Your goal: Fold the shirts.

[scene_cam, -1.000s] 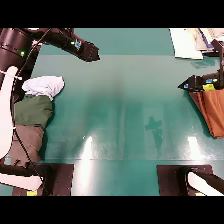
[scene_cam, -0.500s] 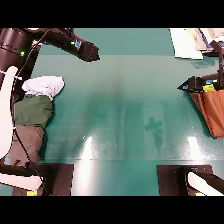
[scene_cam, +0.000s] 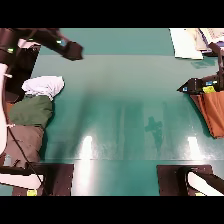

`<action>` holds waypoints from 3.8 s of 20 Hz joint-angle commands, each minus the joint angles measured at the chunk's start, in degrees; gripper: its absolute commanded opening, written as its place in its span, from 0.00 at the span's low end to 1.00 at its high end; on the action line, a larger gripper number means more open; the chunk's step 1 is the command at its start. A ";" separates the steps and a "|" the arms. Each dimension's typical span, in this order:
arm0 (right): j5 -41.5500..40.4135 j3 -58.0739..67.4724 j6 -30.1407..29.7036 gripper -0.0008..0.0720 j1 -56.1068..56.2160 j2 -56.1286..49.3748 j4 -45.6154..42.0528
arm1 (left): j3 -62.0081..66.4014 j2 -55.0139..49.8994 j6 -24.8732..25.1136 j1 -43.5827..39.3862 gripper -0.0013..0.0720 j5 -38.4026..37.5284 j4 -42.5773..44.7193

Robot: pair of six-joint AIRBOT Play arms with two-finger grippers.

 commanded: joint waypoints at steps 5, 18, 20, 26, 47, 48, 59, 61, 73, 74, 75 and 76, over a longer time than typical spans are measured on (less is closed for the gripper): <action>0.57 -0.02 0.04 0.03 0.04 0.02 0.02 | -5.07 1.05 -2.73 19.56 0.05 -2.82 7.50; -2.75 -0.04 0.17 0.03 0.04 -0.09 0.07 | -37.77 -0.98 -6.69 25.35 1.00 33.57 7.76; -3.52 -0.04 0.61 0.03 0.04 -0.09 0.09 | -37.77 -2.69 -6.69 25.35 1.00 33.40 7.10; -3.91 0.09 1.01 0.03 0.04 -0.07 0.09 | -33.99 -1.97 -6.01 25.35 0.05 28.89 2.99; -5.68 30.56 1.46 0.03 0.04 0.04 0.50 | -14.27 28.26 2.14 3.56 0.05 3.08 -23.87; -4.42 30.56 1.46 0.03 0.04 0.02 0.48 | -17.05 27.63 2.51 -0.26 0.05 3.13 -23.76; 3.10 30.56 1.49 0.03 0.04 0.04 0.46 | -32.79 14.45 3.80 -18.01 0.89 11.89 -21.73; 3.74 30.51 1.49 0.03 0.04 0.00 0.46 | -30.67 14.49 3.91 -14.08 0.89 11.87 -19.50; 5.29 30.49 3.10 0.03 0.04 -0.09 0.42 | -44.02 0.94 9.03 0.85 0.89 15.19 -13.79; 5.60 30.51 3.28 0.03 0.04 -0.09 0.44 | -44.02 -0.50 9.01 0.85 0.89 16.50 -14.53; 5.66 30.47 3.39 0.03 0.07 -0.09 0.44 | -44.02 -1.49 9.03 0.85 0.89 17.55 -15.02; 5.53 30.12 3.39 0.03 0.33 -0.07 0.42 | -44.02 -2.12 9.16 0.85 0.89 18.18 -15.89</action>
